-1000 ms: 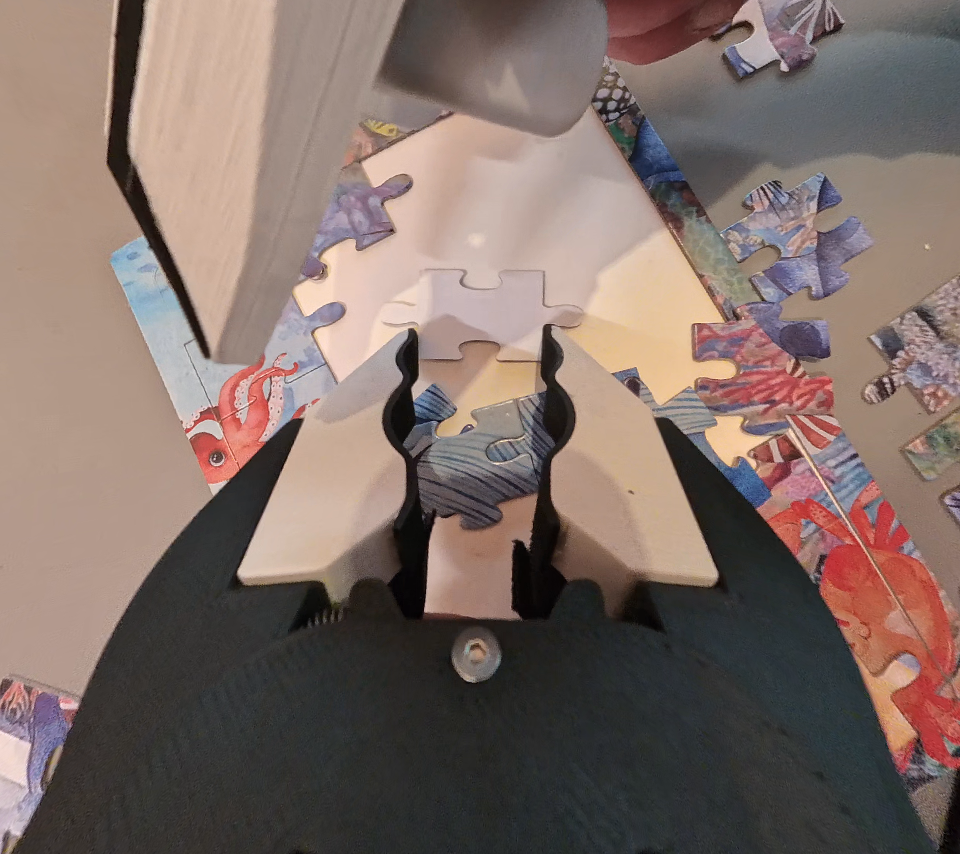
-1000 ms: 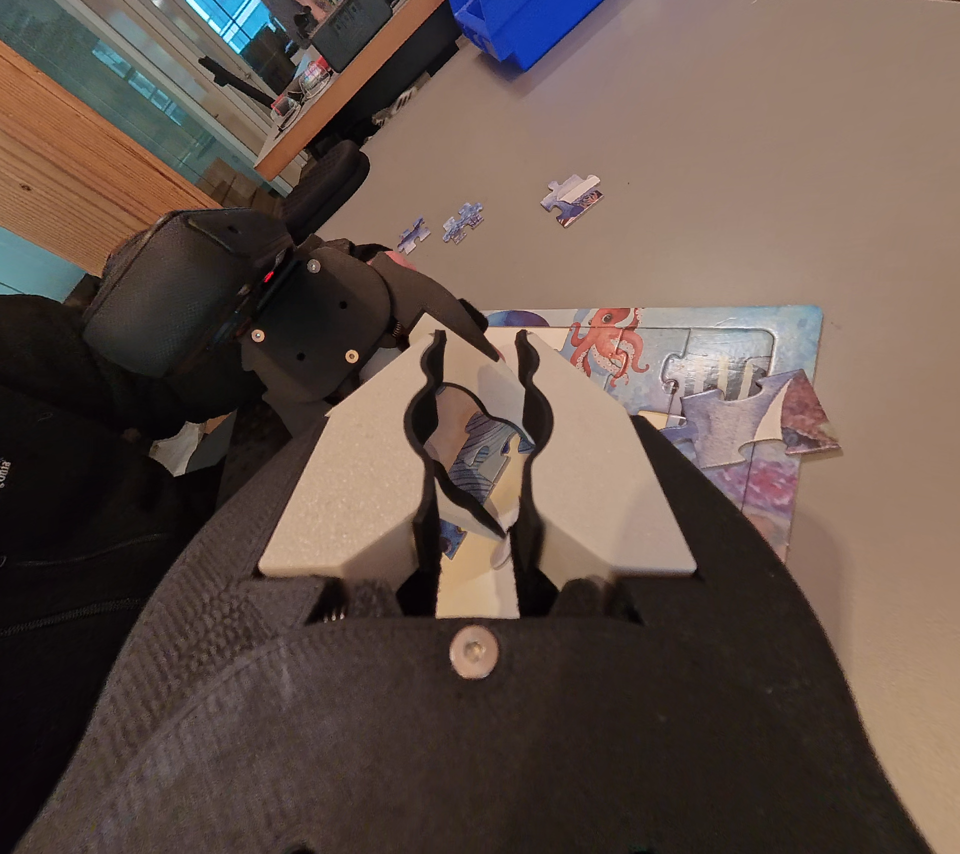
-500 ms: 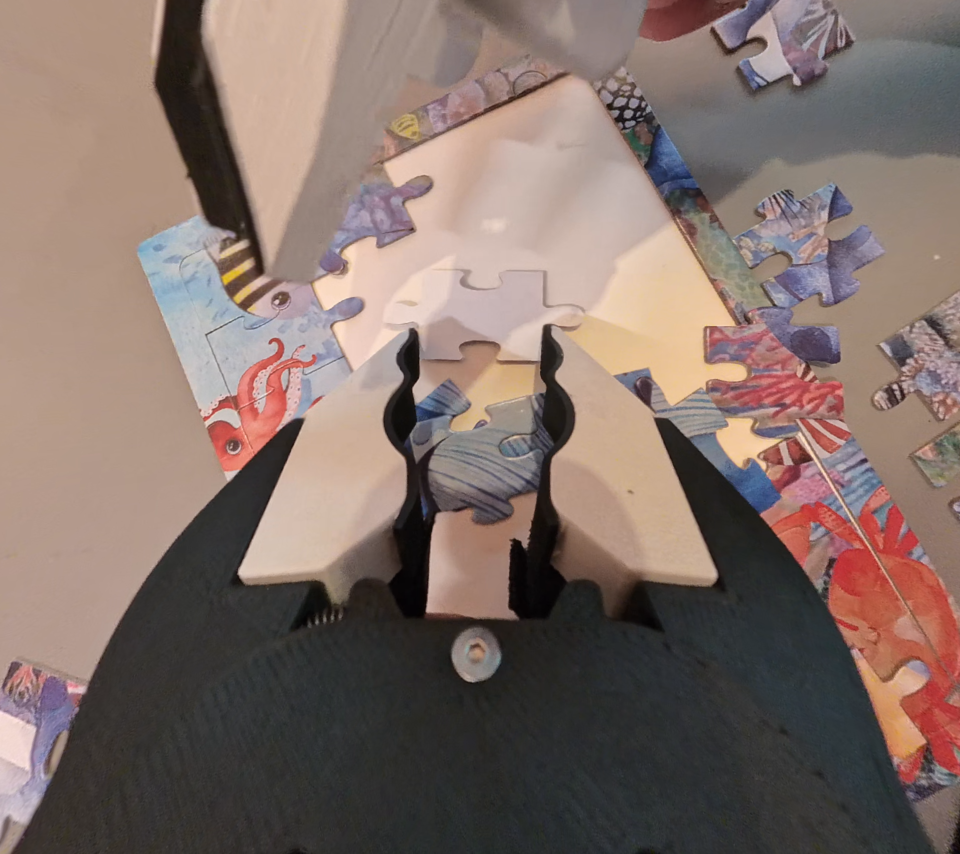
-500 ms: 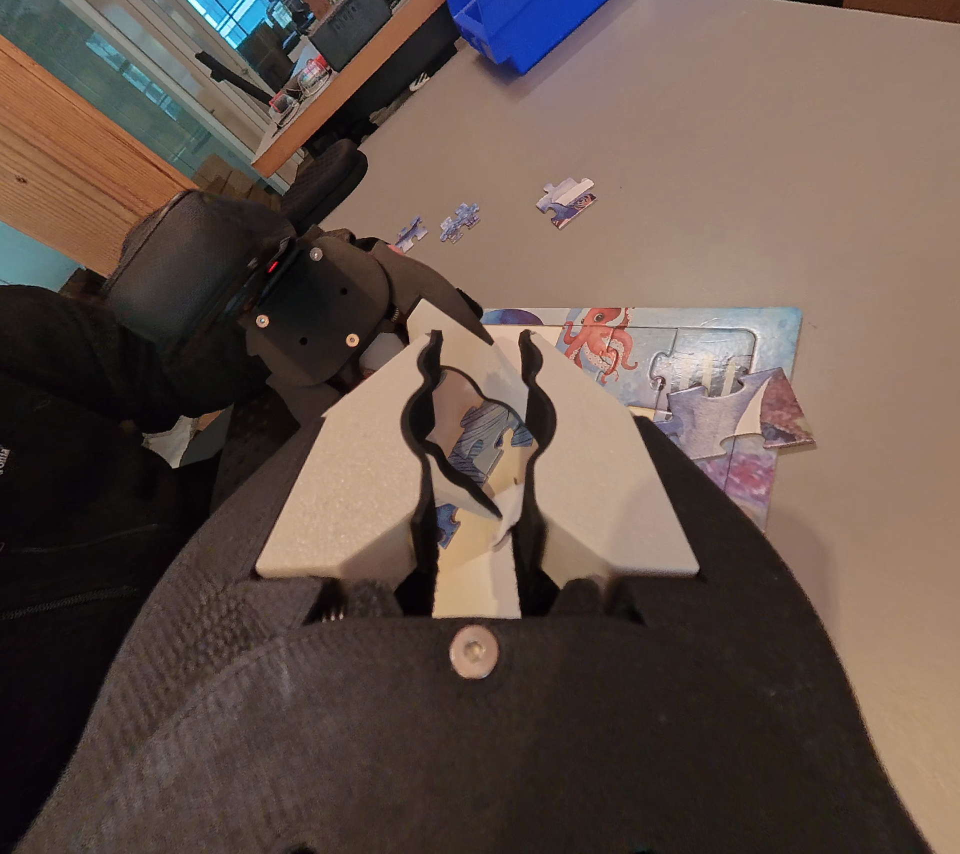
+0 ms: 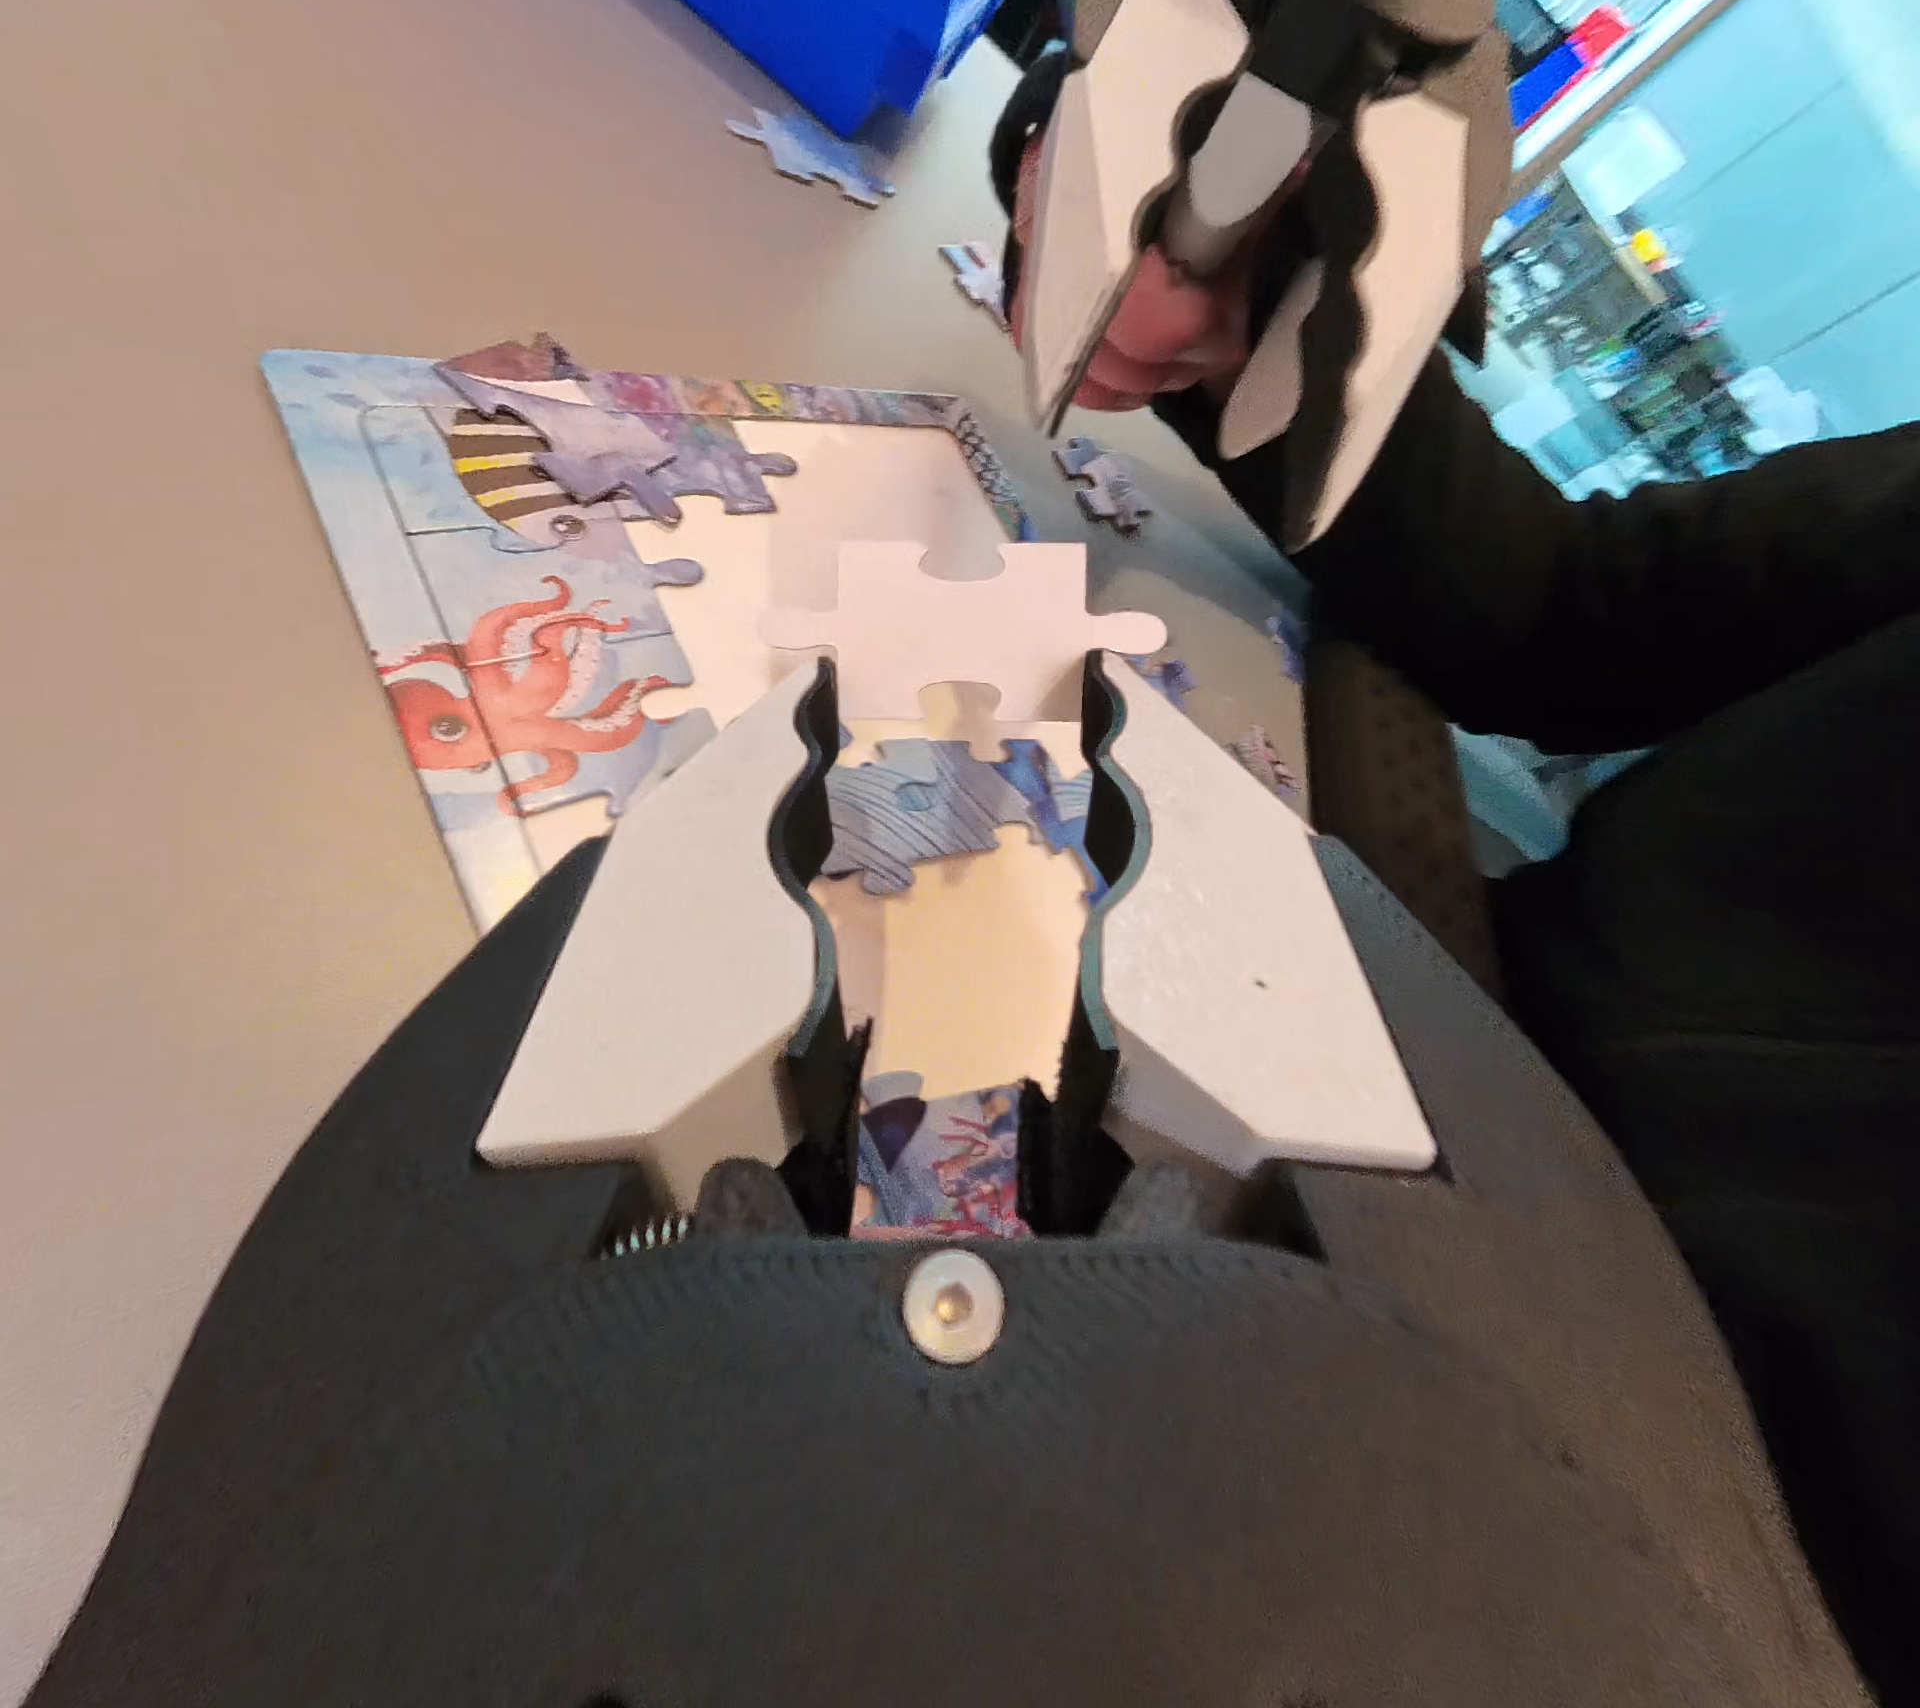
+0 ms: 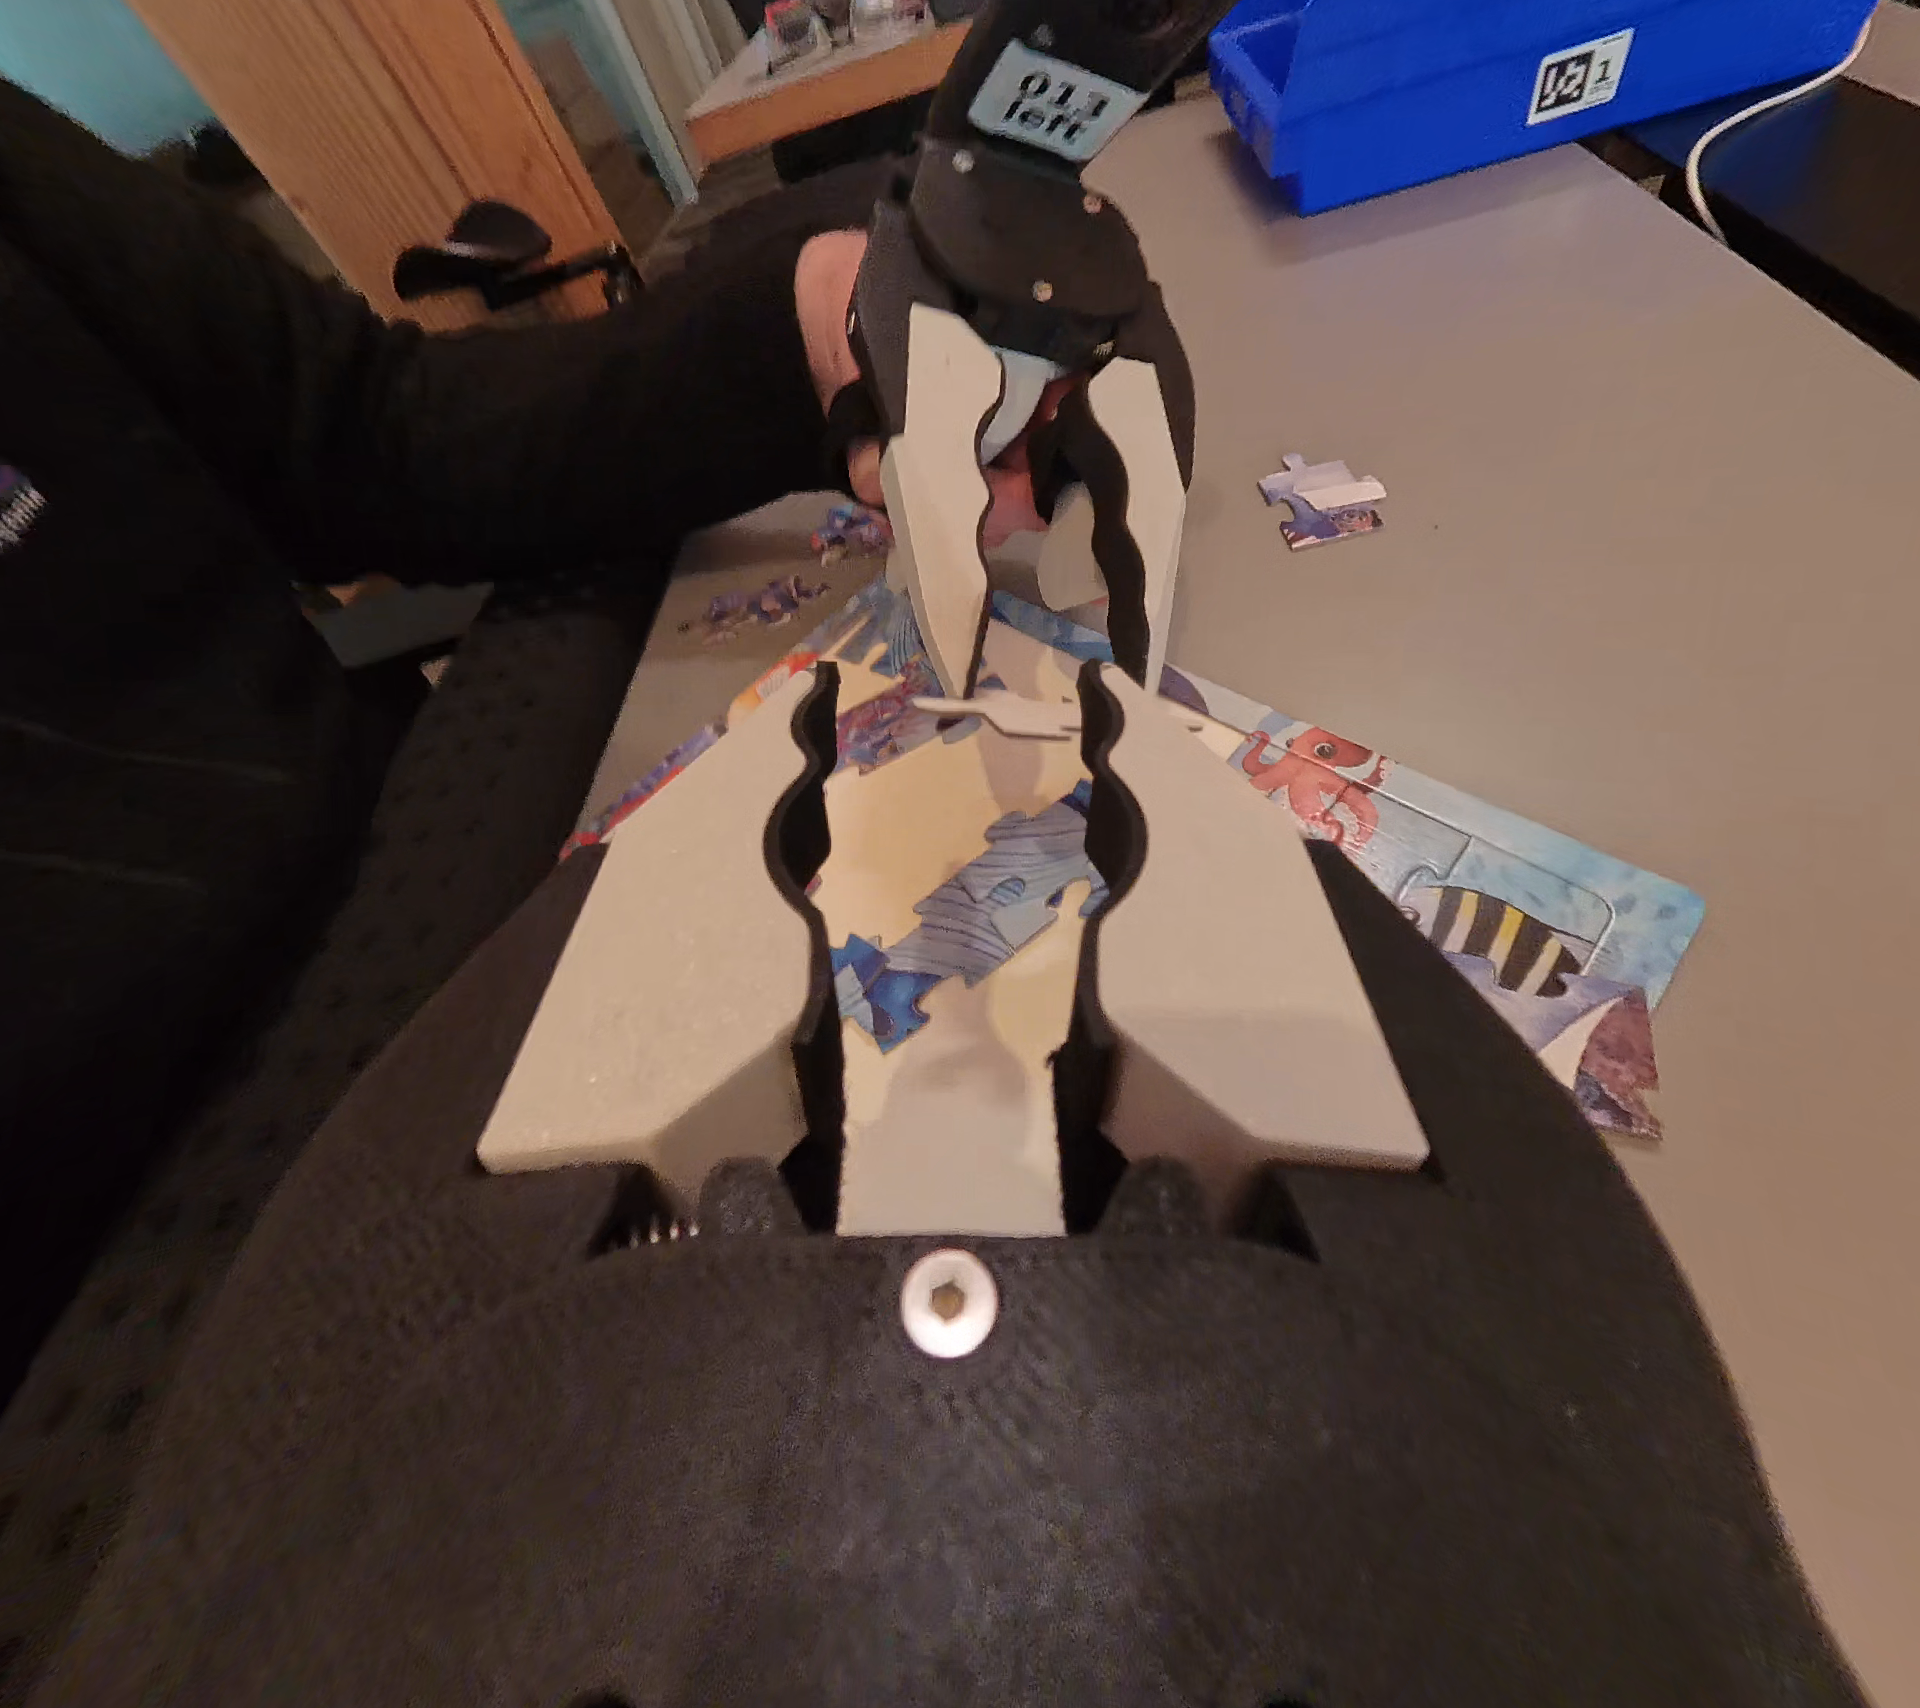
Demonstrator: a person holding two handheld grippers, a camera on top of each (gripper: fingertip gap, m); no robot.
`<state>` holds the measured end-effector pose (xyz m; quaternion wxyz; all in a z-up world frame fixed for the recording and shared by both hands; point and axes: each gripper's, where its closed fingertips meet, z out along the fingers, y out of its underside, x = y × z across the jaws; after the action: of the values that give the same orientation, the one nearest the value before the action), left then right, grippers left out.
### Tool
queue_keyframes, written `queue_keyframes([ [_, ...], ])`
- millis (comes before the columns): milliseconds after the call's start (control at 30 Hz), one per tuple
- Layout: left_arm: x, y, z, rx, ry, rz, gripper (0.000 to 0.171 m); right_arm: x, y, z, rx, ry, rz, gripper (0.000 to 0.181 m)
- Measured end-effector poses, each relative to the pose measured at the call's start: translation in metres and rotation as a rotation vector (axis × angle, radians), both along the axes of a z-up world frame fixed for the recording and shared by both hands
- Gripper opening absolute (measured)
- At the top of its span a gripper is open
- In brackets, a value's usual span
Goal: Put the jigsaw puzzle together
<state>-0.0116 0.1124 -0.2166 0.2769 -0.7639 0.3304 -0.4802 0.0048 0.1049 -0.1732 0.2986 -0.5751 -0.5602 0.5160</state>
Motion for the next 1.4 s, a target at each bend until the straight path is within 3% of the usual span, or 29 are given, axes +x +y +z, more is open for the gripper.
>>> queue_keyframes([
  [167, 0.007, -0.014, 0.011, -0.055, -0.101, -0.077, 0.045, -0.005, -0.005, -0.022, 0.222, -0.111, 0.003, 0.045],
  [367, 0.014, -0.028, 0.010, -0.102, -0.131, -0.153, 0.044, -0.014, -0.017, -0.032, 0.360, -0.167, 0.042, 0.016],
  [467, 0.010, -0.017, 0.017, -0.057, -0.145, -0.097, 0.042, -0.011, -0.013, -0.038, 0.301, -0.202, 0.033, 0.000],
  [667, 0.004, -0.004, 0.026, 0.106, -0.102, -0.026, 0.038, -0.011, 0.000, -0.035, -0.126, -0.157, -0.024, 0.000],
  [800, 0.006, 0.001, 0.020, 0.186, -0.037, -0.010, 0.031, -0.008, 0.004, -0.030, -0.281, -0.118, -0.029, 0.000],
  [1033, 0.013, 0.002, 0.018, 0.149, -0.062, -0.011, 0.002, -0.010, -0.002, -0.040, -0.280, -0.175, -0.006, 0.000],
  [1267, 0.007, 0.015, 0.021, 0.120, -0.086, 0.055, 0.000, -0.001, 0.022, -0.030, -0.297, -0.119, -0.114, 0.010],
  [1400, 0.013, 0.010, 0.022, 0.109, -0.102, 0.031, 0.000, -0.005, 0.016, -0.030, -0.255, -0.127, -0.090, 0.006],
])
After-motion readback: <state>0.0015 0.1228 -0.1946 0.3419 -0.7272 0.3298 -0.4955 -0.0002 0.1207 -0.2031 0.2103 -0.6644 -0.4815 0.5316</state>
